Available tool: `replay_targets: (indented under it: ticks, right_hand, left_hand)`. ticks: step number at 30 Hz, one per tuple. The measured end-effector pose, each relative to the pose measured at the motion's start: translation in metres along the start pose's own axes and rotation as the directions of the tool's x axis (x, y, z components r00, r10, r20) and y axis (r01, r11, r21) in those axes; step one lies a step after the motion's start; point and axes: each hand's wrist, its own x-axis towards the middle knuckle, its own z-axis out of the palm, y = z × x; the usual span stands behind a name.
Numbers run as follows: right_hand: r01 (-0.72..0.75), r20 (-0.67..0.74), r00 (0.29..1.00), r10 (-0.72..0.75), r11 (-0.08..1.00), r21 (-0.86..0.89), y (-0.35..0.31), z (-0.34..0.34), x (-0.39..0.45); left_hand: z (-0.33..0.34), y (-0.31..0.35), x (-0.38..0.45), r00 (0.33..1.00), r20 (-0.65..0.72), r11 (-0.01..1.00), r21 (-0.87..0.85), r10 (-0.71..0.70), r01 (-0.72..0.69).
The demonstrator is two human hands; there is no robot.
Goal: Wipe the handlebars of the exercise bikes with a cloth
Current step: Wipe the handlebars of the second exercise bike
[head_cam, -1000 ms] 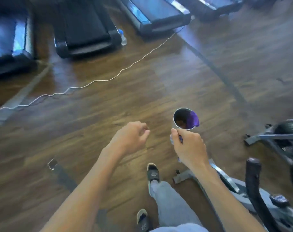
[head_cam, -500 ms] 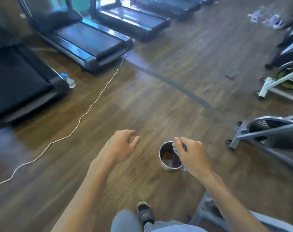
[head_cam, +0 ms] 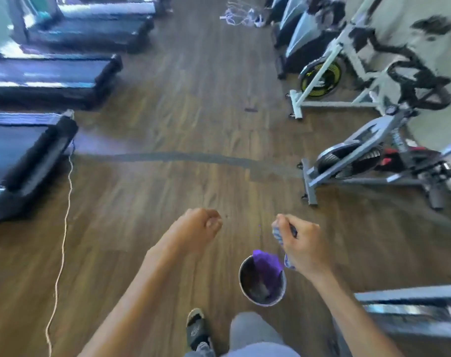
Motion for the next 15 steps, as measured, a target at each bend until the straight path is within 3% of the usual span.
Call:
replay_targets:
  ticks: [7,11,15]
  right_hand:
    - [-0.302,-0.216,0.929,0.3,0.953,0.021,0.005,-0.006,0.049]
    - [-0.399,-0.374,0.848,0.375,0.917,0.014,0.038,-0.006,0.099]
    - [-0.487,-0.511,0.763,0.397,0.872,-0.049,0.059,-0.017,0.168]
  left_hand:
    - [-0.04,0.041,0.141,0.934,0.235,0.951,0.091,0.268,-0.296]
    - [-0.04,0.092,0.237,0.838,0.364,0.875,0.11,0.406,-0.471]
    - [-0.044,0.142,0.327,0.78,0.401,0.822,0.101,0.482,-0.56]
